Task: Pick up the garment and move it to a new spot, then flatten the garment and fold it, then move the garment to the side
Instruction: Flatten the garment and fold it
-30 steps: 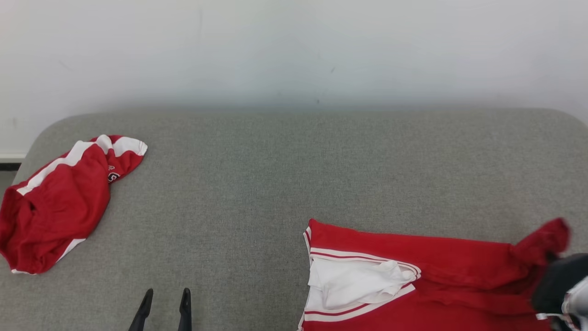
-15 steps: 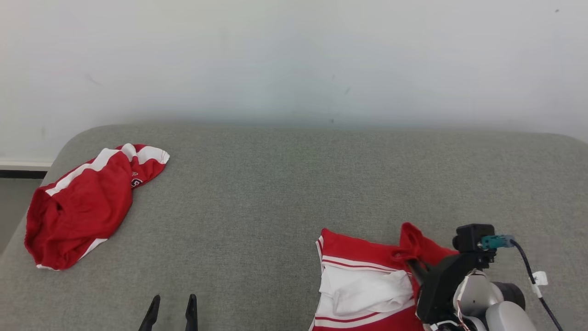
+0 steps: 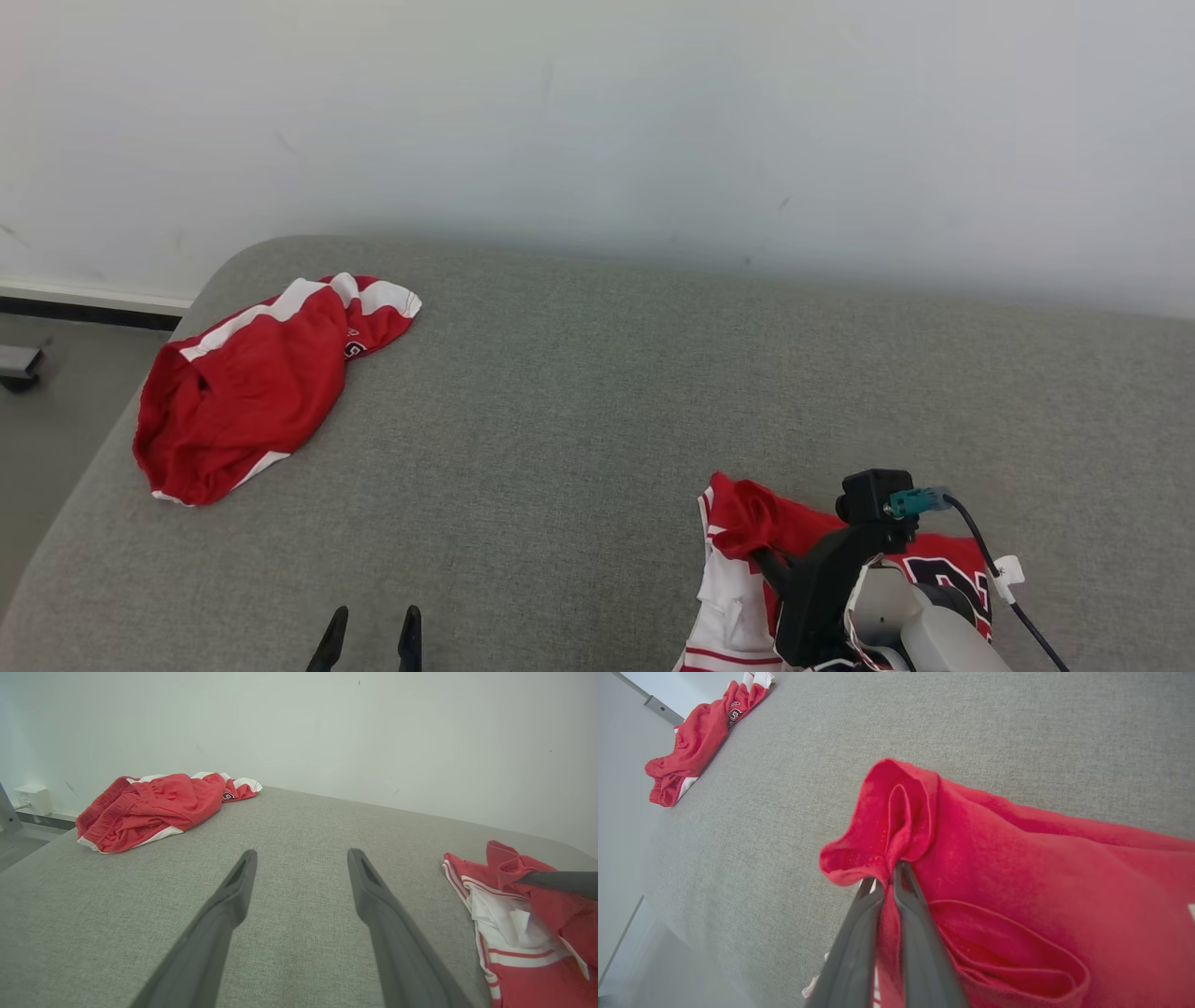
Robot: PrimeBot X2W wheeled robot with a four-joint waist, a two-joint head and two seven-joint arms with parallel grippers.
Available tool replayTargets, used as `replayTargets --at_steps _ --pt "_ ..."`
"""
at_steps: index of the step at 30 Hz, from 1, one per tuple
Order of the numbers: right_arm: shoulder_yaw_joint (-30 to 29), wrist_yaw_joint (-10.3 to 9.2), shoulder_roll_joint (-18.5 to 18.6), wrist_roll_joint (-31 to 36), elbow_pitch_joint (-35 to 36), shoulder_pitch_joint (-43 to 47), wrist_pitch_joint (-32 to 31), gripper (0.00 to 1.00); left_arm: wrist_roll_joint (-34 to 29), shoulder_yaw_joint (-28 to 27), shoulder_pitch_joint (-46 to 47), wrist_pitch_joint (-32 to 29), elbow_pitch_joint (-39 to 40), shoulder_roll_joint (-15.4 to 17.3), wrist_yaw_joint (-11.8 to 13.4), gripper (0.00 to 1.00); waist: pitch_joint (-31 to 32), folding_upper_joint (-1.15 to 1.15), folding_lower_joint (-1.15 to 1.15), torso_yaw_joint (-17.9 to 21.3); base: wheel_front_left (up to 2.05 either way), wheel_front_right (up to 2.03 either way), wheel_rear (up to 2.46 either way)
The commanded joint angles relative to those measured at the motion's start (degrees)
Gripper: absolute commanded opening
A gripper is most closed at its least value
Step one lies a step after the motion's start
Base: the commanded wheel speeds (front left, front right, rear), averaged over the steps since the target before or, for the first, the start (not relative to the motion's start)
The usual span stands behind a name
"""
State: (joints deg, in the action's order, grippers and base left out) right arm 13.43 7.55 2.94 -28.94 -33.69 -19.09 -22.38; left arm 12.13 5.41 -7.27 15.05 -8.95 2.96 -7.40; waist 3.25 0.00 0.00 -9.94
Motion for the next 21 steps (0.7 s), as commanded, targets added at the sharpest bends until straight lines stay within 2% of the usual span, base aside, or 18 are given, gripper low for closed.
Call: replayTargets --at_steps 1,7,8,9,12,16,21 --pt "0.6 -0.14 0.0 -0.7 -0.8 -0.8 0.7 0.00 0.0 0.0 0.1 0.2 -0.1 -0.1 0.0 1.00 0.1 0.00 0.00 -0.8 0.00 0.00 0.00" --pt "2.5 -0.14 0.0 -1.5 -6.8 -3.5 3.9 0.00 0.2 0.3 0.1 0.2 -0.4 -0.1 0.0 1.00 0.1 0.00 0.00 -1.8 0.00 0.00 0.00" --pt "2.7 -0.14 0.0 -1.7 -7.6 -3.9 4.4 0.27 0.3 0.3 0.0 0.2 -0.5 -0.1 0.0 1.00 0.2 0.00 0.00 -1.9 0.00 0.00 0.00" --pt "3.2 -0.14 0.0 -2.0 -8.2 -4.2 4.8 1.00 0.4 0.3 -0.1 0.2 -0.5 -0.1 0.0 1.00 0.2 0.00 0.00 -2.0 0.00 0.00 0.00" --pt "3.9 -0.14 0.0 -3.7 -8.9 -5.1 6.4 1.00 0.5 0.2 -0.3 0.2 -0.6 -0.1 0.0 1.00 0.3 0.00 0.00 -1.9 0.00 0.00 0.00" --pt "7.1 -0.14 -0.1 -8.4 -5.5 -5.8 7.4 1.00 0.6 -0.4 -0.7 0.2 -0.5 -0.1 0.2 1.00 0.6 0.00 0.00 -1.0 0.00 0.00 0.00" --pt "5.1 -0.14 0.2 -6.4 -0.8 -6.6 10.0 1.00 0.5 -0.8 -1.0 0.2 0.3 -0.1 0.5 1.00 0.8 0.00 0.00 0.6 0.00 0.00 0.00"
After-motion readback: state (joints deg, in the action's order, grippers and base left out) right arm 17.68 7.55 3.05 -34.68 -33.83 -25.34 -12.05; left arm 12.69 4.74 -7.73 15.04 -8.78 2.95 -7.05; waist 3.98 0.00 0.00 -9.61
